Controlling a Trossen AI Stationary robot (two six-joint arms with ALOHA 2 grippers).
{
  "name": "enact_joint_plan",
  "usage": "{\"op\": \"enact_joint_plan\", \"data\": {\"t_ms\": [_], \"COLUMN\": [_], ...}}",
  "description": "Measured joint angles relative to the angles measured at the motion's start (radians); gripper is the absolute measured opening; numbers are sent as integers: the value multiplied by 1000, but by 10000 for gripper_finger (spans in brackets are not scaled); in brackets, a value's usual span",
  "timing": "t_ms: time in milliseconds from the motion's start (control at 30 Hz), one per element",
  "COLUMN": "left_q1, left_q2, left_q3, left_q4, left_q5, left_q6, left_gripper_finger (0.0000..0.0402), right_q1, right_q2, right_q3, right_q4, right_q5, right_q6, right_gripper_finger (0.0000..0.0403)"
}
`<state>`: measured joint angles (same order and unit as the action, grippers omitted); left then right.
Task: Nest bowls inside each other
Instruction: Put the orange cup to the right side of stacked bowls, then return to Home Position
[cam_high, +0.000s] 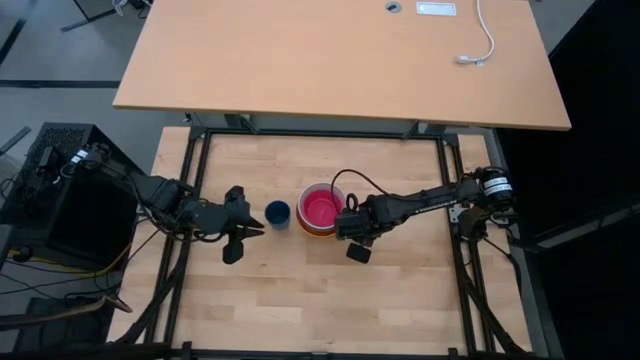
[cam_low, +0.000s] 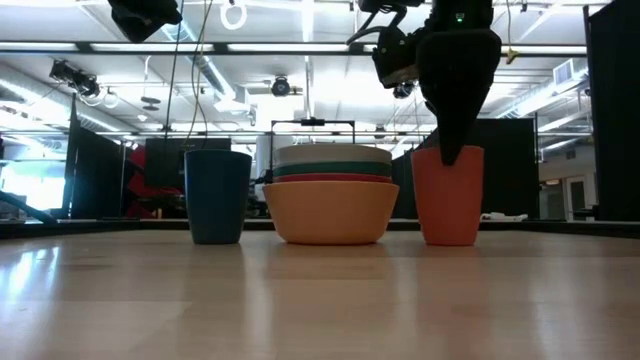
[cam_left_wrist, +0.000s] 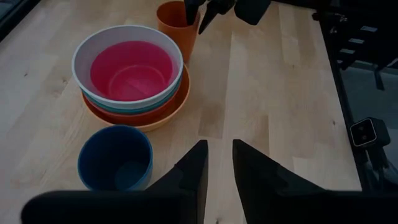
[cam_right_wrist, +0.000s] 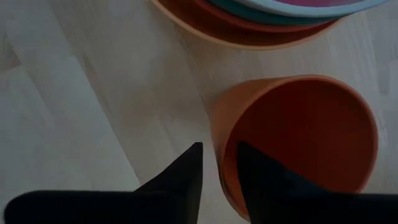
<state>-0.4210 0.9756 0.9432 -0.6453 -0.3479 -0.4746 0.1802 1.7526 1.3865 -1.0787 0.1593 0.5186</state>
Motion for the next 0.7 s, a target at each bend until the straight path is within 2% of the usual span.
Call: {"op": "enact_joint_plan", "data": {"t_ms": [200, 367, 467, 567, 633, 700], "left_q1": [0, 0, 0, 0, 0, -1], "left_q2": [0, 0, -5, -35, -82, -150], "left_q3": [0, 1, 9, 24, 40, 25], "left_q4": [0, 0, -5, -20, -57, -45], "left_q5": [0, -3, -45, -85, -111, -137], "left_q6": [1, 62, 121, 194, 236, 245], "left_gripper_finger": [61, 62, 55, 36, 16, 6], "right_q1": [0, 0, 0, 1, 9, 25], "right_q2": [-14, -60, -100, -156, -203, -264], "right_q3": [0, 0, 0, 0, 0, -38], "right_q4": [-1, -4, -12, -11, -11, 34], "right_q5": [2, 39, 104, 187, 253, 296], "right_q6": [1, 0, -16, -49, -62, -77], "right_gripper_finger": [98, 89, 74, 40, 12, 7]}}
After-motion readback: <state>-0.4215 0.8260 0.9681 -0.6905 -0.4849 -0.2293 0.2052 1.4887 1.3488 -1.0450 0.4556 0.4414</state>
